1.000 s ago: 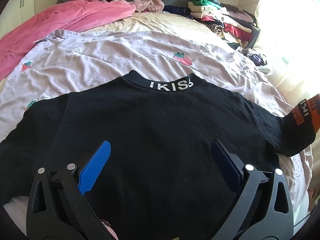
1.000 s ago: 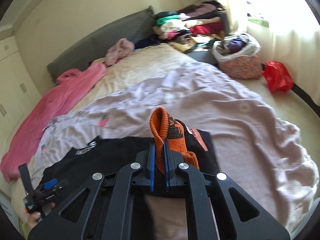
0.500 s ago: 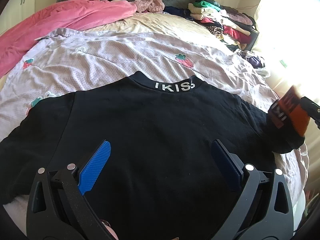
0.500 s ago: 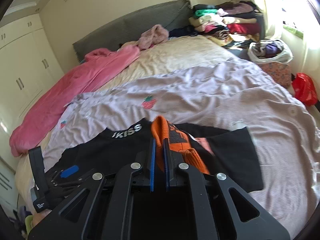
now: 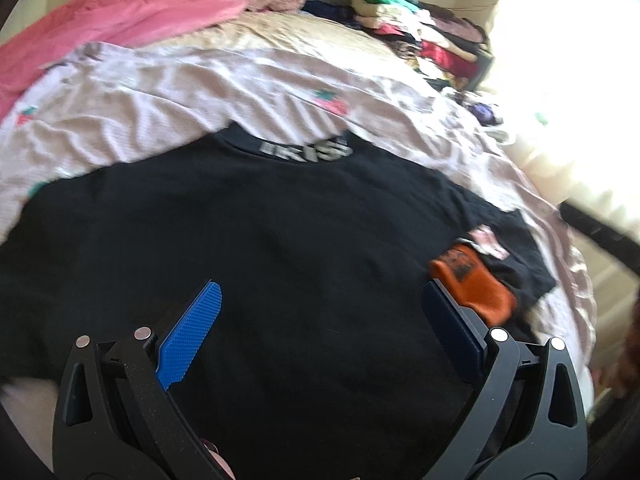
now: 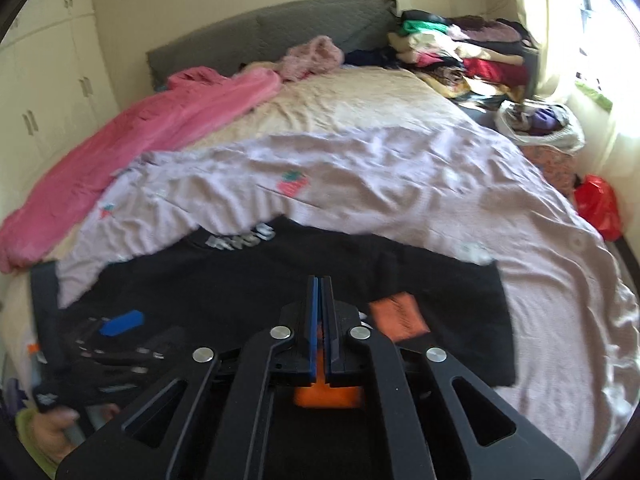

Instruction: Fold small clothes

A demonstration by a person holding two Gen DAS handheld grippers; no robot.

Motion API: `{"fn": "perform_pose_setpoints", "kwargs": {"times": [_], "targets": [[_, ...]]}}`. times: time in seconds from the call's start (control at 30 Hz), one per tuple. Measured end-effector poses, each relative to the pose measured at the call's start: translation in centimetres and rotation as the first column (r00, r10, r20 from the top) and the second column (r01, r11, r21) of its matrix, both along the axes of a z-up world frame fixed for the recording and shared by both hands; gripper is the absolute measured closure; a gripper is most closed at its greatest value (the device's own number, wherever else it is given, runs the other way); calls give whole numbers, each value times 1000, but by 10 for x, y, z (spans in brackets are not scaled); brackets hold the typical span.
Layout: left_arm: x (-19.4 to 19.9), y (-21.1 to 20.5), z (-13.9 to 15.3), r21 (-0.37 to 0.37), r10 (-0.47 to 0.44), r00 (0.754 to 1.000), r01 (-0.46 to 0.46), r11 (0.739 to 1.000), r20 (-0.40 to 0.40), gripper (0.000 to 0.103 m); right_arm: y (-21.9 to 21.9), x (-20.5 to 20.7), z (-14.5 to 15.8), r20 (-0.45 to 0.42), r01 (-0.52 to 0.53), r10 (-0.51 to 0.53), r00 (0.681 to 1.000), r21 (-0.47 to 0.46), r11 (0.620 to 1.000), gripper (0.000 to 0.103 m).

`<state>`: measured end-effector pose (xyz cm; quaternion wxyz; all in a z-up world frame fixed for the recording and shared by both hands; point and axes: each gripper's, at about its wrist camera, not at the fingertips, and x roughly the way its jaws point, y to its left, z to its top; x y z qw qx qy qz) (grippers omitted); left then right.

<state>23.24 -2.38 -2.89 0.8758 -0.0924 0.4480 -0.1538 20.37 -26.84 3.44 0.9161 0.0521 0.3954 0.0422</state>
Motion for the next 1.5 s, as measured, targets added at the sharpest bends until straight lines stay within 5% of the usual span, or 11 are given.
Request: {"fn": "perform_pose_setpoints", "kwargs": {"times": [0.07, 0.13, 0.3, 0.5, 0.6, 0.7, 0.9, 1.23, 1.5], "targets": [[-2, -10, -6, -48, -48, 998, 46, 998, -36, 9, -9, -11, -11, -19, -31, 30, 999, -10, 999, 86], [-3, -16, -11, -42, -60, 997, 58, 997, -45, 9, -6, -22, -24, -51, -89, 84, 995, -92, 992, 60], [-2, -21, -16, -41, -69, 996, 66, 997, -61, 9, 12, -38, -61, -105, -217, 193, 975, -313, 925, 61], [0, -8, -15, -35, -45, 997, 43, 998, -60, 9, 22, -23, -95, -155, -277, 234, 960, -391, 878, 58], [5, 3, -14, -47, -17, 998, 14, 999, -62, 9, 23, -15, -95, -145, -291, 254, 956, -366, 884, 83], [8, 12, -13, -66, -1, 998, -4, 998, -68, 9, 25, -12, -80, -108, -278, 257, 960, -331, 902, 85], [10, 33, -4, -124, 39, 997, -47, 991, -64, 9, 44, -15, -39, 25, -322, 331, 943, -176, 930, 85], [13, 53, -7, -174, 70, 993, -86, 981, -95, 9, 87, -24, -51, -19, -426, 425, 905, -77, 902, 73], [2, 7, -25, -194, -72, 987, 42, 980, -146, 17, 34, -48, -32, 53, -278, 286, 957, -118, 953, 65]]}}
